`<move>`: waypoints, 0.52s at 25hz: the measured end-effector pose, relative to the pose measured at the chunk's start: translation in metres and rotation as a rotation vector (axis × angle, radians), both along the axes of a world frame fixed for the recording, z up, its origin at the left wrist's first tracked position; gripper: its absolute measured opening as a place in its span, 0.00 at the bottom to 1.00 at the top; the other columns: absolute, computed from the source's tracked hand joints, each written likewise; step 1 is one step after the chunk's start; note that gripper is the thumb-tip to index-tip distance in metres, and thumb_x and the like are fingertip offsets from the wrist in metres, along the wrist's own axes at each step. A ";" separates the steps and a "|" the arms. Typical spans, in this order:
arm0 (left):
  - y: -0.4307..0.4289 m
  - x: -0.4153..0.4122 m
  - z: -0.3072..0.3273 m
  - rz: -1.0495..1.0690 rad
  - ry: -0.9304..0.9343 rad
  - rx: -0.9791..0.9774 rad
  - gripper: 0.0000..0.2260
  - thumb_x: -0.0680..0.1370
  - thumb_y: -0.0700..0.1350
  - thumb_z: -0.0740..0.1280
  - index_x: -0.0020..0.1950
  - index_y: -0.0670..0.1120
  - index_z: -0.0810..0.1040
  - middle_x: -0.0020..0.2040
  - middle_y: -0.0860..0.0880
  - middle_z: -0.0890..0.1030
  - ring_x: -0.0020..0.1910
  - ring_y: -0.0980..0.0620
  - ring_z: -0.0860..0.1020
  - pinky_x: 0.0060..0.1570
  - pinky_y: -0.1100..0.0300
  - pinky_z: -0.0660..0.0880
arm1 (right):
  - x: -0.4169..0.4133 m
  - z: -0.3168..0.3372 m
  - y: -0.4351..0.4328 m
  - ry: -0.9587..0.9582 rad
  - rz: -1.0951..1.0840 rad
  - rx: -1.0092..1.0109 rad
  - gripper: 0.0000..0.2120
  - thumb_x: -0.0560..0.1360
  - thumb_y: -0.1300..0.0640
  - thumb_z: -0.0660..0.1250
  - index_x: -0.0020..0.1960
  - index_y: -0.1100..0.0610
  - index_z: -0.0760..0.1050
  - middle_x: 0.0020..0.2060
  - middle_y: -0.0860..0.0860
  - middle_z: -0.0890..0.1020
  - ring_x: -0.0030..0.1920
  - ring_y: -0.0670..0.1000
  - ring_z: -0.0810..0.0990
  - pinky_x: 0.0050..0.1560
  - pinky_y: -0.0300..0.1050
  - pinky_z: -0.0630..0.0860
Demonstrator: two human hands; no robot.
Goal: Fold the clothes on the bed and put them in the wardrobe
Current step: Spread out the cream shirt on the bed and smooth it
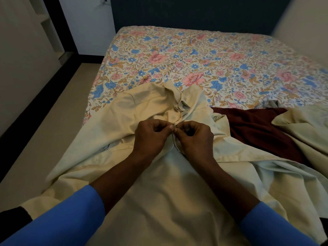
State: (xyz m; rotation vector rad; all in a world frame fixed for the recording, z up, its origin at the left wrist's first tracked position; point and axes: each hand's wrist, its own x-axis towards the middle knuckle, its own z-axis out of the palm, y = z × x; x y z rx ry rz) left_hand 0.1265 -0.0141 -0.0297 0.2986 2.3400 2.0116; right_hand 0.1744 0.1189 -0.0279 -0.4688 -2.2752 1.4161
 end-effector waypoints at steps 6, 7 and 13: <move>0.008 -0.004 -0.012 0.037 0.087 -0.240 0.07 0.83 0.42 0.66 0.47 0.47 0.83 0.40 0.54 0.83 0.39 0.61 0.79 0.38 0.73 0.69 | 0.000 -0.008 -0.007 -0.002 0.049 -0.162 0.05 0.76 0.54 0.75 0.51 0.52 0.87 0.39 0.46 0.88 0.43 0.48 0.87 0.50 0.59 0.84; 0.009 -0.005 -0.014 0.037 0.082 -0.248 0.08 0.83 0.42 0.65 0.48 0.47 0.83 0.41 0.53 0.83 0.41 0.59 0.79 0.38 0.71 0.69 | 0.000 -0.008 -0.007 -0.003 0.051 -0.183 0.05 0.76 0.53 0.76 0.51 0.51 0.87 0.39 0.46 0.87 0.43 0.49 0.87 0.49 0.60 0.84; 0.011 -0.008 -0.016 -0.026 0.077 -0.191 0.08 0.84 0.44 0.64 0.51 0.46 0.82 0.44 0.51 0.83 0.44 0.54 0.80 0.45 0.60 0.74 | -0.001 -0.004 -0.005 0.040 0.018 -0.047 0.06 0.76 0.51 0.74 0.50 0.51 0.87 0.38 0.46 0.87 0.41 0.46 0.86 0.49 0.55 0.84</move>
